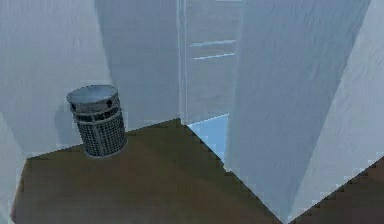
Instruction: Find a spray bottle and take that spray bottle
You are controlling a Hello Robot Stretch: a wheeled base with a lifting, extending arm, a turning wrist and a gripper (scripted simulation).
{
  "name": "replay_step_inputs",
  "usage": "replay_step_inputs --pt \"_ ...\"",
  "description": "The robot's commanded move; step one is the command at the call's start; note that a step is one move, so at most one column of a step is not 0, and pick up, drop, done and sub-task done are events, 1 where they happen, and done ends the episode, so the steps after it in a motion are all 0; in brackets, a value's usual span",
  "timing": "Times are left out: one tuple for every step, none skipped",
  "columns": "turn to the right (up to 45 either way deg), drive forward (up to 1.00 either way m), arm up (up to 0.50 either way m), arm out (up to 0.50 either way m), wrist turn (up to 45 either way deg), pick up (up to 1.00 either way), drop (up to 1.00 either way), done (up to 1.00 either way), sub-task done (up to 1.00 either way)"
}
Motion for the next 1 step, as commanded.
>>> replay_step_inputs --pt "0.0 1.00 0.00 0.00 0.0 0.00 0.00 0.00 0.00"
